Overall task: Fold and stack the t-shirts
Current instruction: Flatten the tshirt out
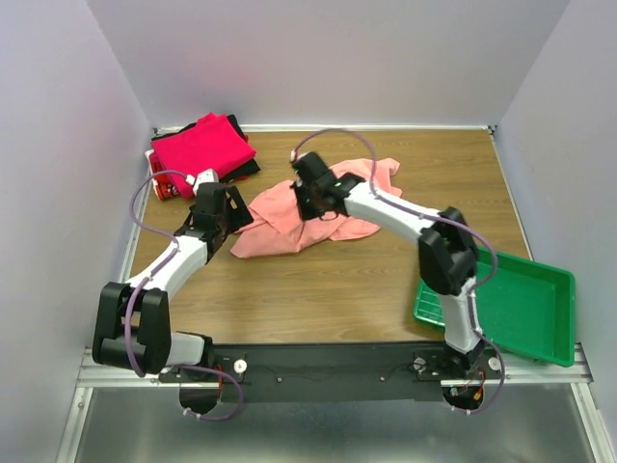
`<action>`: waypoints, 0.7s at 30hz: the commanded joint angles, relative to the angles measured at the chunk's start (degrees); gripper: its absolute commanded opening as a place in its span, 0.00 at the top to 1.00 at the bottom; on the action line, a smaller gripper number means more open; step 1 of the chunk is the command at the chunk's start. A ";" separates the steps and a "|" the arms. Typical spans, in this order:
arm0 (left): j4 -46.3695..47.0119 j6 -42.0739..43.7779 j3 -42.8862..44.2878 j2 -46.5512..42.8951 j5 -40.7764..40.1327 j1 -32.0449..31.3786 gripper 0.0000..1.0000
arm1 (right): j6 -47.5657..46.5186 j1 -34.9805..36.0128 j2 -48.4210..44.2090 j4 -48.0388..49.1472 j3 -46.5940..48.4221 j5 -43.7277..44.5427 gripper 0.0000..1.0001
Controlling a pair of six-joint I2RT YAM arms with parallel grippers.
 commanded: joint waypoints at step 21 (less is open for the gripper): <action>-0.54 -1.75 5.83 7.04 4.93 -0.06 0.18 | 6.89 -23.39 -19.60 -4.02 -24.95 9.83 1.00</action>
